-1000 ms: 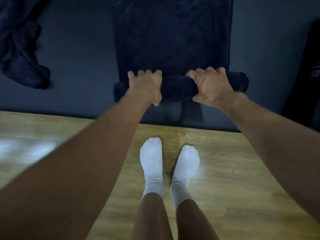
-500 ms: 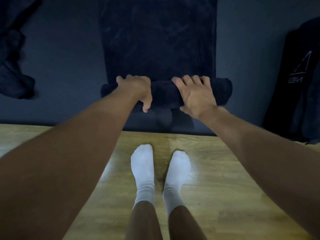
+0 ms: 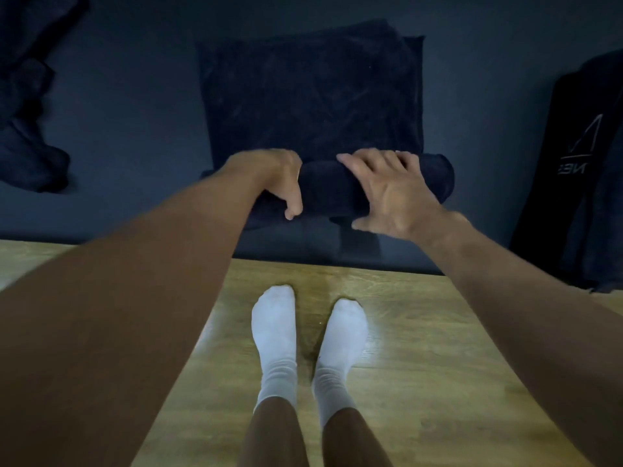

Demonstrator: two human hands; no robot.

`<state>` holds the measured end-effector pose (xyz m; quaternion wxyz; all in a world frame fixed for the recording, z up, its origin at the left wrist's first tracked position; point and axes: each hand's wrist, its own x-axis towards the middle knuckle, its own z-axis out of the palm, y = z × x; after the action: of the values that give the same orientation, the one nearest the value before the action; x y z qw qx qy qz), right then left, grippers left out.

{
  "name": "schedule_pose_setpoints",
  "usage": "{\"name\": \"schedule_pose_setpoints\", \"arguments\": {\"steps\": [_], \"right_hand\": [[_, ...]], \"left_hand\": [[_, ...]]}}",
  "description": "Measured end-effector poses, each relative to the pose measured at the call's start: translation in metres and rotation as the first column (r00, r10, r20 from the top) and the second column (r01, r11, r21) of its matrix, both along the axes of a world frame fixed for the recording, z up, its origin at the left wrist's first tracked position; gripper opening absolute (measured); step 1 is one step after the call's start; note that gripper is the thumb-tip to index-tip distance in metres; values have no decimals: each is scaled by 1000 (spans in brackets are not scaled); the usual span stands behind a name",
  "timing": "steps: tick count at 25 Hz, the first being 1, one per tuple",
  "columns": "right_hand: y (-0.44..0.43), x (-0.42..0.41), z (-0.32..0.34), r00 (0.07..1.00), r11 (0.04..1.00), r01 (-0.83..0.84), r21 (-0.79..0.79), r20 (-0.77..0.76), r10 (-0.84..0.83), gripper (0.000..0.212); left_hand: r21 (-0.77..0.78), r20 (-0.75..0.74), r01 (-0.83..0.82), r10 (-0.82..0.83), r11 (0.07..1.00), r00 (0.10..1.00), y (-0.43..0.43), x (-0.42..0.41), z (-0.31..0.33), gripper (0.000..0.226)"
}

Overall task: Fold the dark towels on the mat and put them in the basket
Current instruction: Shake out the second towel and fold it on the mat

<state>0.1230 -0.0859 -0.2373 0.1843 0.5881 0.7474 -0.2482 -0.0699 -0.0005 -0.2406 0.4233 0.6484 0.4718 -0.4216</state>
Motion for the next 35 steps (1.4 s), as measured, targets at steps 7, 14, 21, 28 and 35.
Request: {"name": "schedule_pose_setpoints", "arguments": {"steps": [7,14,21,28,35], "right_hand": [[66,-19,-1,999,924,18,-382,47,0,75],[32,-12,3,993,993,-110,-49,36,112,100],[73,-33,1,986,960,-109,-259,91,137,73],[77,-30,6,997,946,72,-315,56,-57,90],[56,-42,-2,989,997,-42,-60,140,50,89]], "left_hand": [[631,-83,97,-57,770,995,-85,12,3,99],[12,65,-17,16,1000,998,19,-9,-1,68],[586,-64,120,-102,802,993,-60,-1,-2,107],[282,168,-11,-38,959,985,7,-18,3,66],[448,-33,134,-134,884,990,-12,1,-1,112]]}}
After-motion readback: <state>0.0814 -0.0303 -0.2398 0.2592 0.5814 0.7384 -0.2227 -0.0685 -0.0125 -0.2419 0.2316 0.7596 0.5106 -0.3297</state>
